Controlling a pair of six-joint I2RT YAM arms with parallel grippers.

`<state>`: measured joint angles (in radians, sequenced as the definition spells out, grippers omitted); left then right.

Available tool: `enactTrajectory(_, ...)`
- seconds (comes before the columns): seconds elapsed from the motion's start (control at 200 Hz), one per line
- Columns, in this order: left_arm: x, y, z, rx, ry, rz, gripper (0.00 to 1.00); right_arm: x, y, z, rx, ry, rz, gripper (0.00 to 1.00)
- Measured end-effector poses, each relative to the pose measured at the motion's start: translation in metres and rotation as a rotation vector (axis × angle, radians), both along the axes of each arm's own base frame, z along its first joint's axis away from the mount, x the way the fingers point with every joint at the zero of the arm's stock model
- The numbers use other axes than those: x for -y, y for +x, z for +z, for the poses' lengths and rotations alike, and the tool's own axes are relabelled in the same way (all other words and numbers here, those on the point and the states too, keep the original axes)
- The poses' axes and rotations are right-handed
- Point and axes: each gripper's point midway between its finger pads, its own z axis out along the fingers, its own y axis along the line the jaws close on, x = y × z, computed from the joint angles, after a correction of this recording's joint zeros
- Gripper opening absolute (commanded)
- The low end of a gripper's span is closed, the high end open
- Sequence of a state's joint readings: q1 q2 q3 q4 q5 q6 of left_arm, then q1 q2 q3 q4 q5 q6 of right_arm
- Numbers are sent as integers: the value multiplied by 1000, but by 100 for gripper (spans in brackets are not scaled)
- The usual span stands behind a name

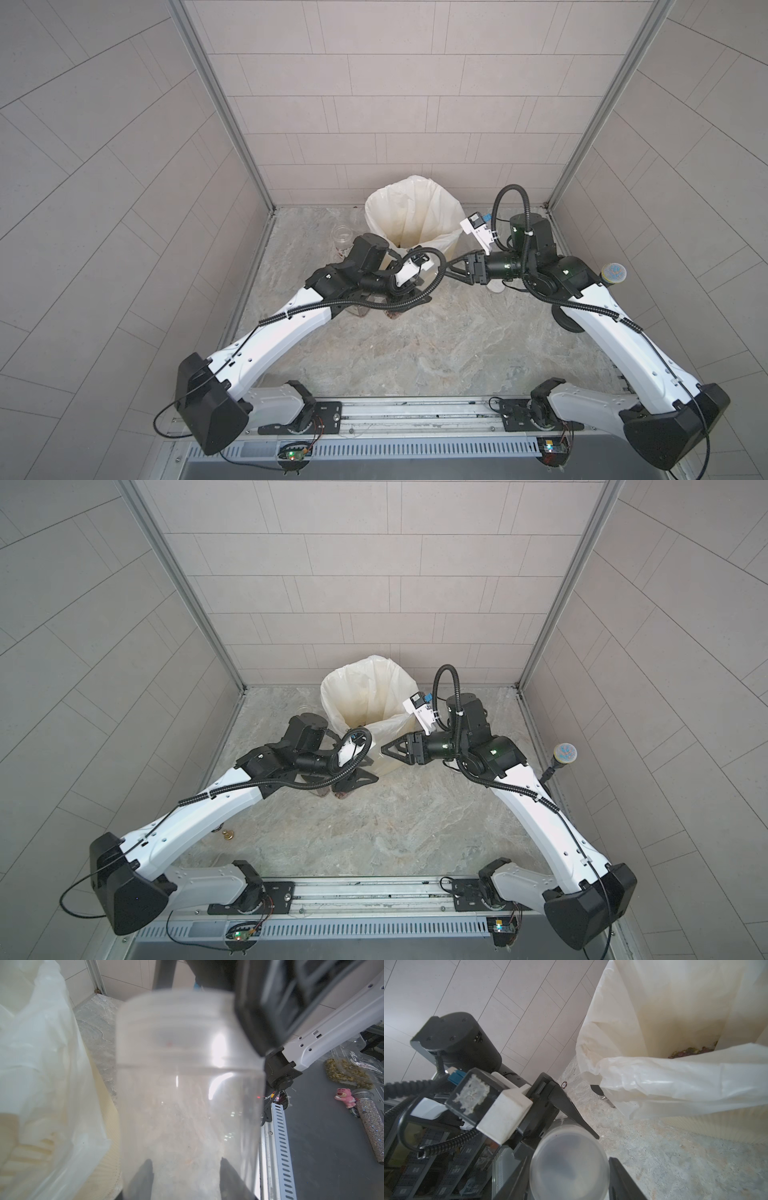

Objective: Empty the moldy dried flower tea in the jars
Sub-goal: Unscrew the lid from the jar.

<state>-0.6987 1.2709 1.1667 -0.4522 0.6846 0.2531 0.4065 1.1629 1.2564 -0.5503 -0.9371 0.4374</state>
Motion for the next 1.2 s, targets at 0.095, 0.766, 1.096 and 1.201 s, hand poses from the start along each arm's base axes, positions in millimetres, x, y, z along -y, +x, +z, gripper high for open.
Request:
enactTrajectory(0.095,1,-7,-1,-26,11,-41,45,0,-7,-3,42,-10,54,48)
enactTrajectory(0.766,-6,-49,-16,-143,90,-279,46,3,-61,-27,722,-98,377,64)
enactTrajectory(1.096,-3,-31,0,-47,43,-203,46,6,-60,-33,629,-113,314,84)
enactTrajectory(1.201,-4,-24,1,-2,36,-170,46,5,-58,-24,533,-79,265,82)
